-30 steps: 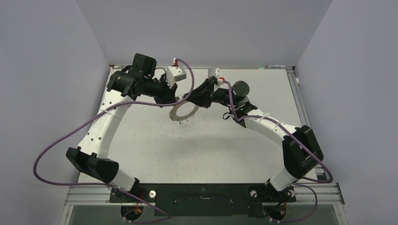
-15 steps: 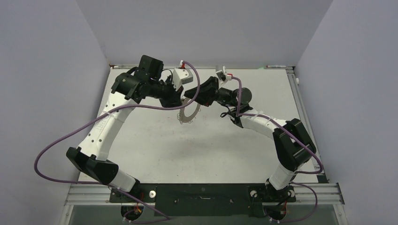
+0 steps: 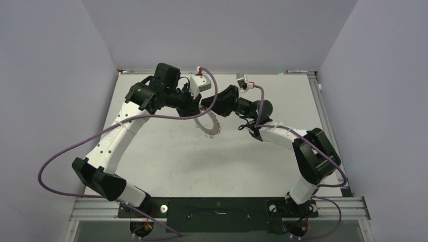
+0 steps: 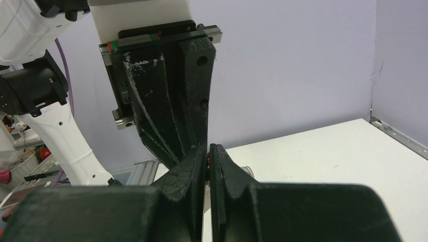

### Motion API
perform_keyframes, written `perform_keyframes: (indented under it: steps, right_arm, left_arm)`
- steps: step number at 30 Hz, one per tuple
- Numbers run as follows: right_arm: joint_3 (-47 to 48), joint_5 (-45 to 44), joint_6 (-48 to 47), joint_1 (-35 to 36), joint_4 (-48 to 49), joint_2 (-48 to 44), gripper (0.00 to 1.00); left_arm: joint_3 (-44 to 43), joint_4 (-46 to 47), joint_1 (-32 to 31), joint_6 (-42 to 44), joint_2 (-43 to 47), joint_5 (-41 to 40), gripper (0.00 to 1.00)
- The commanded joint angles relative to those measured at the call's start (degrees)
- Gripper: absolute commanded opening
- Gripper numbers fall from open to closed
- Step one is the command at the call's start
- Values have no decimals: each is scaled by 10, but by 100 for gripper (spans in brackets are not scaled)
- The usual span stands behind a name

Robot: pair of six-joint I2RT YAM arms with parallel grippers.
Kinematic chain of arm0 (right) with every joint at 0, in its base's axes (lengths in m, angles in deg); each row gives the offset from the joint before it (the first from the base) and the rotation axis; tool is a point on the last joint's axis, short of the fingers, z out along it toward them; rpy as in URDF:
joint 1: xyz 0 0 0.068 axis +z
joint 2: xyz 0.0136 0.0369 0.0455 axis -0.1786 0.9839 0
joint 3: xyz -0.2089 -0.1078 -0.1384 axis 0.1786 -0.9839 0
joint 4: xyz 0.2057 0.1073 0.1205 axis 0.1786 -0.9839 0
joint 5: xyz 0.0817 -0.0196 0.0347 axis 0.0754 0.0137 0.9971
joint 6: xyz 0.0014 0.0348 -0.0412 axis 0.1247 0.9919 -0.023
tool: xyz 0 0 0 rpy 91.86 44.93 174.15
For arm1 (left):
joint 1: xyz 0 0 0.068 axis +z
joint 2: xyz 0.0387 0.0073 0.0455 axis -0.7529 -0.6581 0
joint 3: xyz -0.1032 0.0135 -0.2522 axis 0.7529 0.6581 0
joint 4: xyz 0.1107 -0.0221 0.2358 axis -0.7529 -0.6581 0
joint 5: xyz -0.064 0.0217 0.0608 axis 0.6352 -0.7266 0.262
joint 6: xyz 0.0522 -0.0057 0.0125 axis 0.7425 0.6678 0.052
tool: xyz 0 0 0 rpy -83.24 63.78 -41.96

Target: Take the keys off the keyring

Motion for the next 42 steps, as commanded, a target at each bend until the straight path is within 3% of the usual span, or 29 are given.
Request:
perform_keyframes:
  steps: [1,12,19,31,42]
  right_arm:
    - [-4,21,23,-20,46,-42,5]
    - [-23,65,16,-52,35,-51,5]
    - [-9,15,20,-53,24,-53,5]
    - [4,-68,42,-10,12,-62,5]
    - [2,-94,54,6,7,-74,5]
  left_arm:
    - [-2,48,18,-1,33,-7,0]
    - [-43,9,23,47,30,-31,0]
    - [-30,17,13,49,28,-37,0]
    - [36,150,-36,4,27,-9,0]
    - [99,237,-37,-62,40,3,0]
